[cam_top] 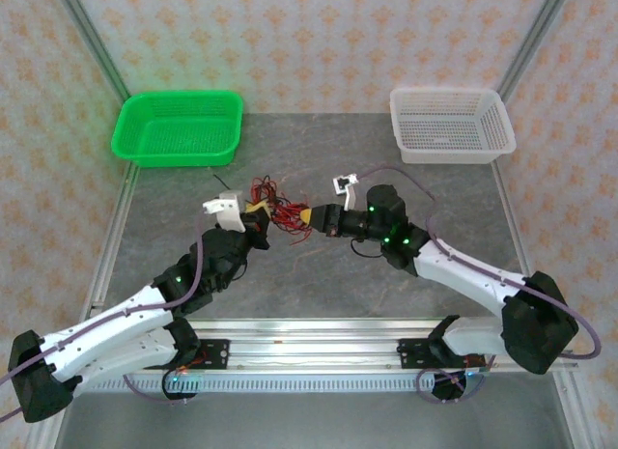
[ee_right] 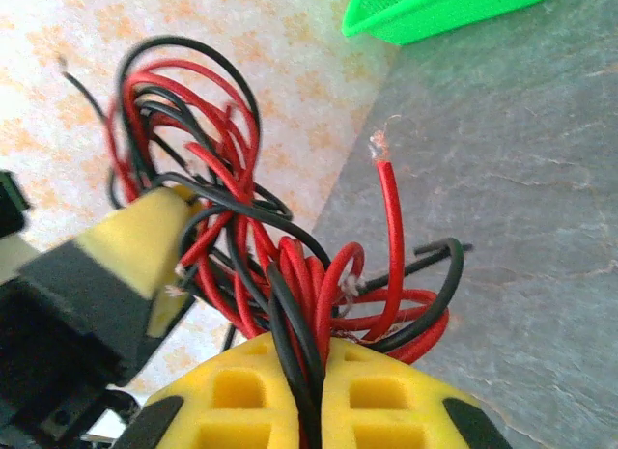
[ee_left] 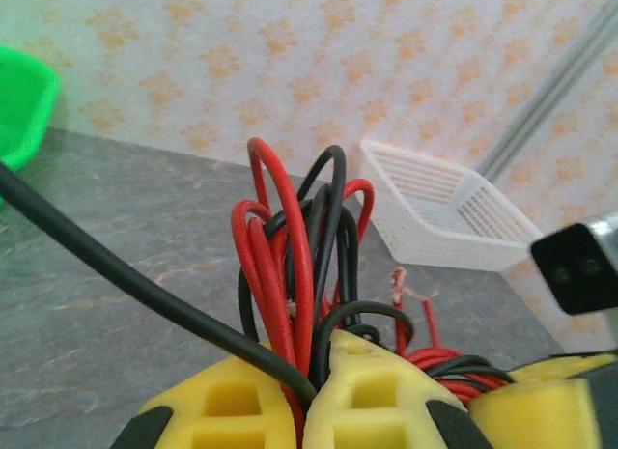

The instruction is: Untangle the cables

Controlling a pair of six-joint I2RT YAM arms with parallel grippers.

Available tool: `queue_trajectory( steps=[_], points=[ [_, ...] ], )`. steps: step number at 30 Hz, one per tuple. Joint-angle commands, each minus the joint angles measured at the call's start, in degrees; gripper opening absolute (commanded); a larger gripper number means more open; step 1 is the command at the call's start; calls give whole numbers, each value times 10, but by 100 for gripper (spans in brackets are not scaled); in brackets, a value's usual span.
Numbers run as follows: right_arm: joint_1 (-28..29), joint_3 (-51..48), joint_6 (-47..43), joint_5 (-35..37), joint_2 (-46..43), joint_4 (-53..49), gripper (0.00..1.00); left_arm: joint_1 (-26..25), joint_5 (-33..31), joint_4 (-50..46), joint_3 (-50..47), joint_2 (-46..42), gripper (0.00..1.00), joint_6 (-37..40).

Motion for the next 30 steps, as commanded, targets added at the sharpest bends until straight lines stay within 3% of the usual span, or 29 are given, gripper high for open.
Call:
queue_trajectory(
  steps=[1, 8, 10, 15, 18, 27, 30],
  points=[
    [-10, -15, 28, 9, -25, 95, 4, 9, -144, -57, -14, -10, 0, -48],
    [-19, -45, 80, -30, -32, 207, 4, 32, -163, -130, -16, 11, 3, -119],
    [-23, -50, 95, -35, -34, 230, 4, 52, -139, -149, -13, 10, 16, -133],
    [-38, -29, 37, -6, -58, 127, 4, 89, -50, -184, 24, -8, 78, -113],
    [-44, -9, -36, 21, -73, 37, 4, 95, -3, -220, 77, -1, 98, -93],
    [-46, 20, -293, 114, -115, -115, 4, 96, 193, -205, 166, 69, 99, -52],
    [-46, 37, -331, 188, -110, -143, 4, 96, 187, -201, 174, 65, 99, -52]
  ],
)
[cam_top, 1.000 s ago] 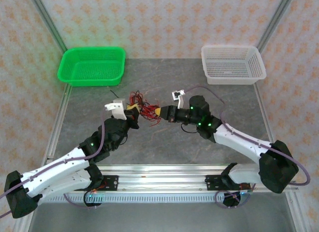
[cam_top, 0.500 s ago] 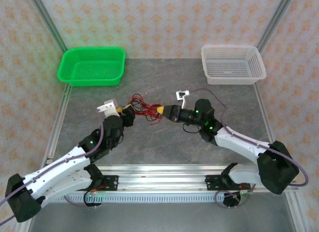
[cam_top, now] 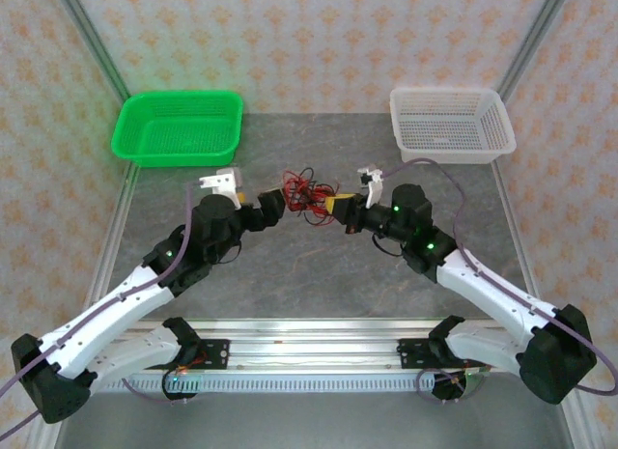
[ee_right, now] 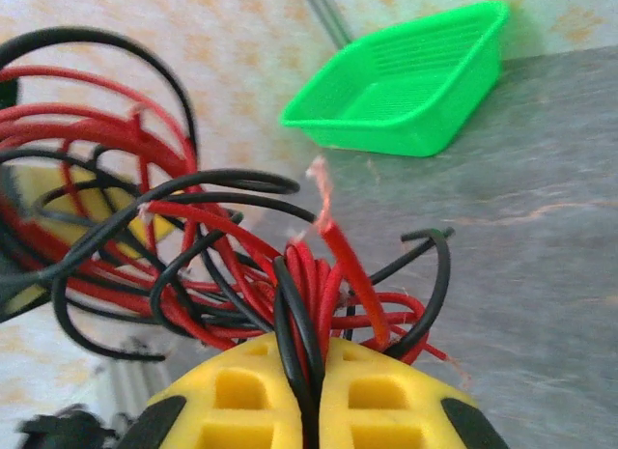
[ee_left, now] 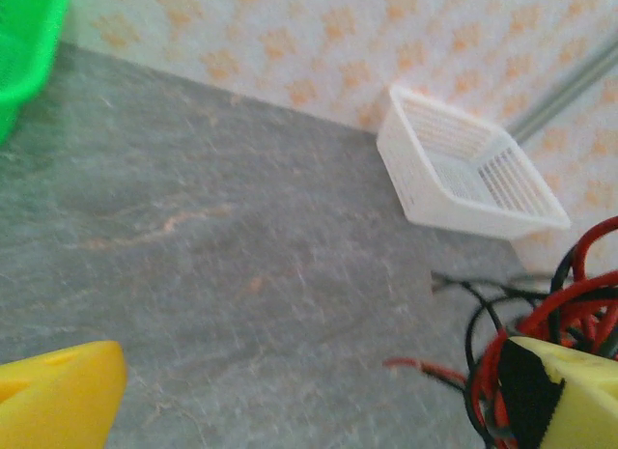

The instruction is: Untangle the cables

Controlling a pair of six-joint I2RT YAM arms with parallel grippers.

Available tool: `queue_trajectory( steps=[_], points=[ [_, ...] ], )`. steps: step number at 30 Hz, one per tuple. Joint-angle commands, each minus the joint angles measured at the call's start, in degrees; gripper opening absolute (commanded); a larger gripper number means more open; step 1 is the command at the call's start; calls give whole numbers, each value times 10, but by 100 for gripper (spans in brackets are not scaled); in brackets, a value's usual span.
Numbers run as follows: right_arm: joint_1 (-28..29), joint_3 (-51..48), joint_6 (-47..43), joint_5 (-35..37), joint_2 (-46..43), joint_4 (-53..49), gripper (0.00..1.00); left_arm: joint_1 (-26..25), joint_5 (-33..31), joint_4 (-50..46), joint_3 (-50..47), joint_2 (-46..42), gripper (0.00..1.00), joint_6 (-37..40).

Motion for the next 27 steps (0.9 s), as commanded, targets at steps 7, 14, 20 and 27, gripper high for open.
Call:
queue_trajectory(
  steps=[7, 14, 20, 27],
  points=[
    [-1, 73, -168, 230, 23, -84, 3, 5, -94, -97, 74, -27, 99, 39],
    [14, 84, -295, 192, 35, -120, 3, 5, 31, -57, 121, 18, 99, 140],
    [24, 122, -382, 198, 58, -169, 2, 3, 221, -17, 169, 125, 99, 293],
    [23, 152, -416, 171, 63, -193, 2, 2, 249, -64, 209, 239, 99, 417]
  ],
)
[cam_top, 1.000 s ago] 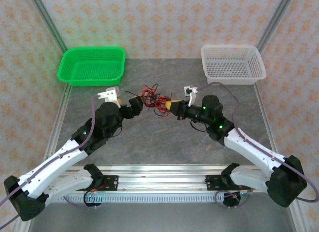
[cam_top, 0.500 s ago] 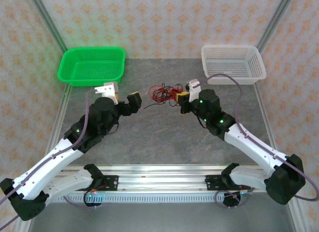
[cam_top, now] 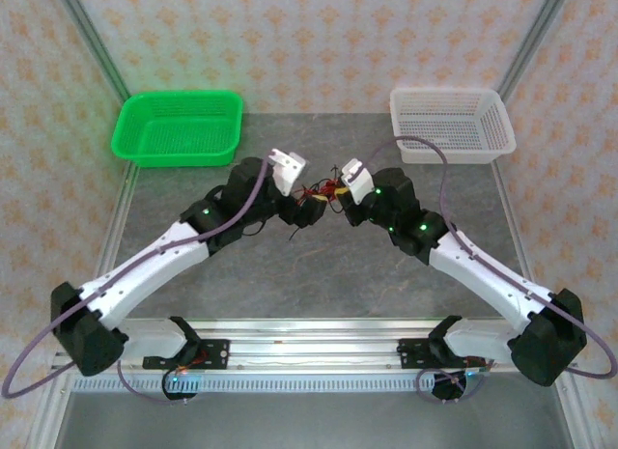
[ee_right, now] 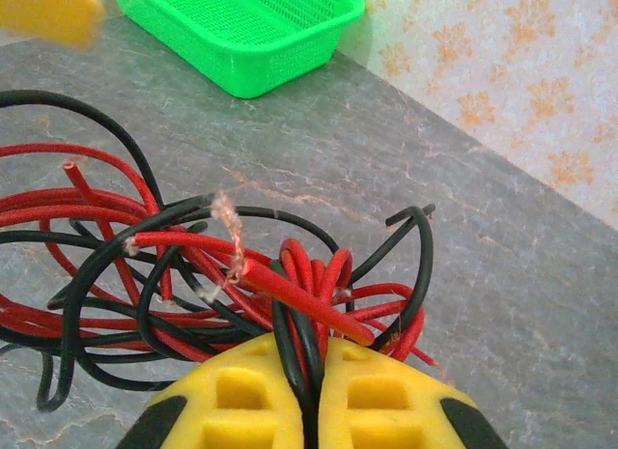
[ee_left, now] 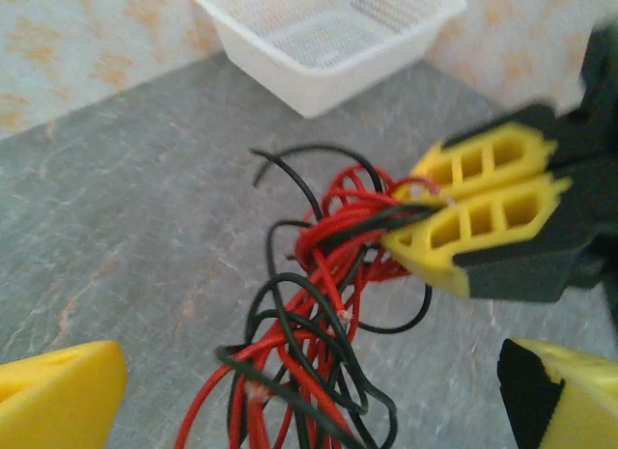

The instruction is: Untangle the cables

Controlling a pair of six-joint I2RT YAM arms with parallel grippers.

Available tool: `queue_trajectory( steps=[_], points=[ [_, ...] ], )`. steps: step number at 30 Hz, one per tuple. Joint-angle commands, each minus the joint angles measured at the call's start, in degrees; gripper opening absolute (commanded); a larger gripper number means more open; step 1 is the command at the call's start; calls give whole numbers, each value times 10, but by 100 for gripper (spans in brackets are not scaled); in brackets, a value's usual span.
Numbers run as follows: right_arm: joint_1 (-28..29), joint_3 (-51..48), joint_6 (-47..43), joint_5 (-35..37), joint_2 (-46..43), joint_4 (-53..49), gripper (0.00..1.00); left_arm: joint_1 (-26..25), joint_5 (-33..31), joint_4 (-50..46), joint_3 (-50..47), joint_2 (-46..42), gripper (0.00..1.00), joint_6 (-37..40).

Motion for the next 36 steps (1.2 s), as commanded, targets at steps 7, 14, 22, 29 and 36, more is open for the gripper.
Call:
queue_trajectory(
  steps=[7, 14, 22, 29, 36],
  points=[
    [0, 33, -14, -56, -5, -7, 2, -6, 38, 0, 7, 60, 92, 73],
    [-8, 28, 5, -52, -14, -10, 2, -7, 1, 6, -2, 58, 57, 58],
    [-32, 27, 105, -39, -17, -2, 2, -24, -41, 9, -34, 27, 0, 33],
    [-51, 13, 331, -48, -29, 13, 3, -64, -191, 67, -95, -46, 0, 8],
    [-59, -70, 595, -95, -43, 96, 3, -92, -279, 137, -158, -147, 0, 10]
  ],
)
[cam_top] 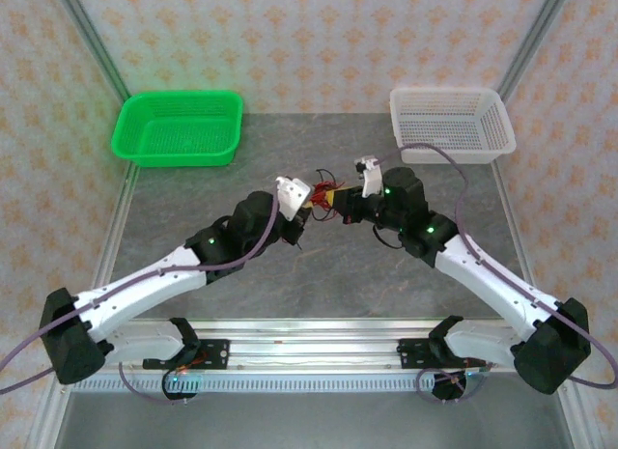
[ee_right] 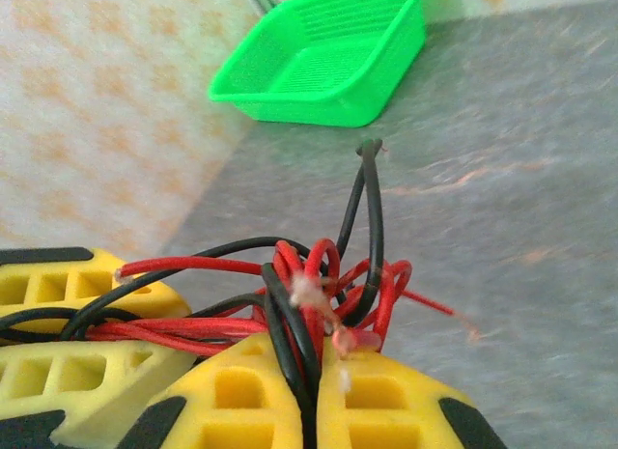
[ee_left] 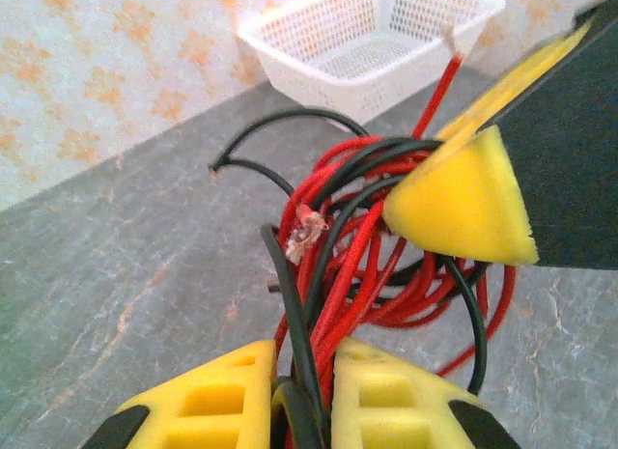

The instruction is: Untangle the cables

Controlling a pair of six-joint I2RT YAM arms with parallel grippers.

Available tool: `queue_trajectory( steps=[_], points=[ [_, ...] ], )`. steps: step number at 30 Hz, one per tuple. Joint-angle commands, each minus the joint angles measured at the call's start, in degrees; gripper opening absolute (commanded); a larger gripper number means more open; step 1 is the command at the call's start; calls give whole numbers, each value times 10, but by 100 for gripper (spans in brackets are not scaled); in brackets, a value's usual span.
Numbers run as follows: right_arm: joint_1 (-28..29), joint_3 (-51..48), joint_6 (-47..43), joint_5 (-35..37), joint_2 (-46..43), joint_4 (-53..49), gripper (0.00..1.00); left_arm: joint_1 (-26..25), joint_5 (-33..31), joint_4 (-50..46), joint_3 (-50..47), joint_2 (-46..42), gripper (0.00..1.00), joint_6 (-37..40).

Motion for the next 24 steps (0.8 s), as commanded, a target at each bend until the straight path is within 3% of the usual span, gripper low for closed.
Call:
queue_trajectory(
  steps=[1, 4, 7, 9, 14, 17, 24],
  points=[
    [-36, -53, 197, 47, -15, 70, 3, 1, -105, 33, -29, -64, 0, -6],
    [-36, -87, 265, 13, -16, 121, 3, 1, -131, 50, -50, -85, 0, -5],
    [-36, -94, 273, -11, -16, 126, 7, 0, -142, 51, -56, -89, 0, -3],
    [-36, -88, 254, -16, -19, 103, 19, -3, -140, 51, -58, -86, 0, 4],
    [-37, -48, 174, -15, -32, 21, 60, -14, -138, 51, -54, -81, 0, 25],
    [-37, -8, 128, -12, -27, -30, 74, -22, -137, 39, -46, -76, 0, 35],
    [-37, 113, -12, -18, 25, -150, 73, -42, -138, -17, -22, -65, 0, 61]
  ],
)
